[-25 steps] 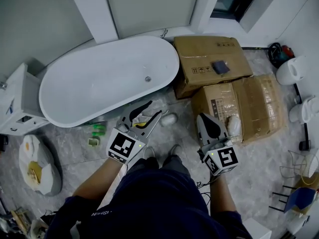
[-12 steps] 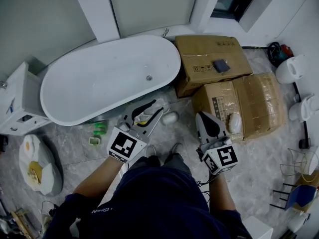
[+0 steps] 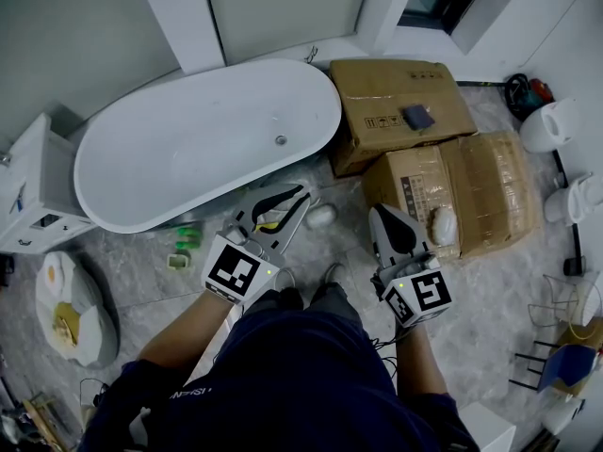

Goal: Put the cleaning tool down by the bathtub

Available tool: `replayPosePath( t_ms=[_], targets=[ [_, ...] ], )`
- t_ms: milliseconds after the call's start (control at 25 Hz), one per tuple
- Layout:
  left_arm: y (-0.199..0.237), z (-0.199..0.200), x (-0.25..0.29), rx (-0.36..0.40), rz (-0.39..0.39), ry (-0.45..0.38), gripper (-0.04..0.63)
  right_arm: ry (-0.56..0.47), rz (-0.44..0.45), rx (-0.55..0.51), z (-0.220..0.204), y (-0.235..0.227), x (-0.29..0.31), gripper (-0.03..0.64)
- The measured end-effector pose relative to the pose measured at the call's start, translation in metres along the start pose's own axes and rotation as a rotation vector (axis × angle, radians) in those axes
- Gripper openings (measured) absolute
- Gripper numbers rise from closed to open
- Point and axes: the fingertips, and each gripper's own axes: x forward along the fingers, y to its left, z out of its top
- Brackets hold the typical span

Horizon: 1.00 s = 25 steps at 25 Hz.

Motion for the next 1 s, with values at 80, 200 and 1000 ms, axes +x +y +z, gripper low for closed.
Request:
replayPosePath(
  t_ms=[80,200,1000],
  targets=[
    [0.001,0.002,0.001,0.0,-0.003,-0.005,0.06,-0.001,0.009,-0.004,0.002,0.002,0.002,0.005],
    [0.001,0.005,0.0,-0.002,-0.007,-0.012,0.051,-0.003,0.019,-0.008,0.005,0.006,0.004,0.005],
    [0.01,0.003,0.002,-0.034,-0.014,-0.011,0.031,0.009,0.038,-0.004,0.004,0.009,0.014,0.005]
  ],
)
